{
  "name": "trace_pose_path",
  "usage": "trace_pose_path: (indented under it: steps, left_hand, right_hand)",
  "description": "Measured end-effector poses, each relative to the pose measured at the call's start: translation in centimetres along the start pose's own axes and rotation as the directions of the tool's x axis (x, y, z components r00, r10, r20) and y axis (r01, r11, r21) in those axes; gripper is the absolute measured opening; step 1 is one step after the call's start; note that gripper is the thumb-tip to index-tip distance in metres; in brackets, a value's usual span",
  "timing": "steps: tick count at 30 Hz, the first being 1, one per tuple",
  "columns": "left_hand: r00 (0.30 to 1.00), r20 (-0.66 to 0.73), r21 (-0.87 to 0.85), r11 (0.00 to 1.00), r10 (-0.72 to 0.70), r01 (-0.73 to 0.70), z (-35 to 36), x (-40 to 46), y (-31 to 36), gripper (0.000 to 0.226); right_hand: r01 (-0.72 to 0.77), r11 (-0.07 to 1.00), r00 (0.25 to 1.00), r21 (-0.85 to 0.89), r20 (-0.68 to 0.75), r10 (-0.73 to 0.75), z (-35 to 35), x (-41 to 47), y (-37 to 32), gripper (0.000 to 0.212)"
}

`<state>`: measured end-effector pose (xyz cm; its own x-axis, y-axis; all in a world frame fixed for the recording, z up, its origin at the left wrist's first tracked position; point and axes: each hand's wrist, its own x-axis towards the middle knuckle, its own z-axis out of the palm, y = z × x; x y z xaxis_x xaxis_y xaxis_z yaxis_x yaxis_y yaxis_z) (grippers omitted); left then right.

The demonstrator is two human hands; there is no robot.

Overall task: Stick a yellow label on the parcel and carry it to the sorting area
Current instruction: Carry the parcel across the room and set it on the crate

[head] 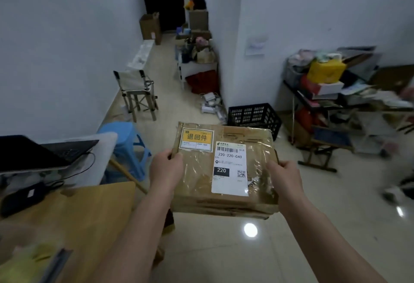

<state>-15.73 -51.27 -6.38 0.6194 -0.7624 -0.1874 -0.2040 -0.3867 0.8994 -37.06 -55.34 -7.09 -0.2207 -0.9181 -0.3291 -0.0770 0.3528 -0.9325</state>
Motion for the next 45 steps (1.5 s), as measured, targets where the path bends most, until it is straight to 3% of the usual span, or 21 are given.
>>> trace_pose_path:
  steps: [11,17,25,28,32,40,45]
  left_hand:
    - [0.990,0.138,-0.017,0.999,-0.028,0.030,15.1,1.5,5.1,0.017]
    - [0.988,0.154,-0.031,0.999,-0.031,0.036,19.6,5.0,6.1,0.011]
    - [0.956,0.287,0.049,0.998,-0.059,0.047,23.8,11.2,7.5,0.018]
    - [0.923,0.381,0.150,0.989,-0.058,0.000,24.9,13.7,8.3,0.021]
    - [0.836,0.545,0.252,0.964,-0.069,-0.085,27.1,15.7,9.9,0.022]
    - [0.656,0.749,0.271,0.947,-0.095,-0.172,34.5,15.7,12.0,0.015]
    - [0.705,0.705,0.326,0.917,-0.072,-0.232,39.6,17.4,12.6,0.025]
  right_hand:
    - [-0.041,0.997,0.989,0.064,-0.139,0.049,-10.3,9.6,-0.7,0.008]
    - [-0.103,0.992,0.978,0.075,-0.177,0.115,-11.1,14.0,-0.1,0.028]
    - [-0.141,0.990,0.957,0.023,-0.252,0.142,-10.1,19.8,-0.4,0.007]
    - [-0.158,0.987,0.953,-0.018,-0.263,0.148,-10.0,21.8,-1.0,0.006]
    - [-0.216,0.975,0.929,-0.050,-0.318,0.189,-11.1,24.0,-1.5,0.022]
    - [-0.302,0.947,0.843,-0.111,-0.495,0.211,-16.4,27.1,-2.4,0.033]
    - [-0.289,0.951,0.825,-0.113,-0.533,0.187,-18.6,31.0,-2.9,0.032]
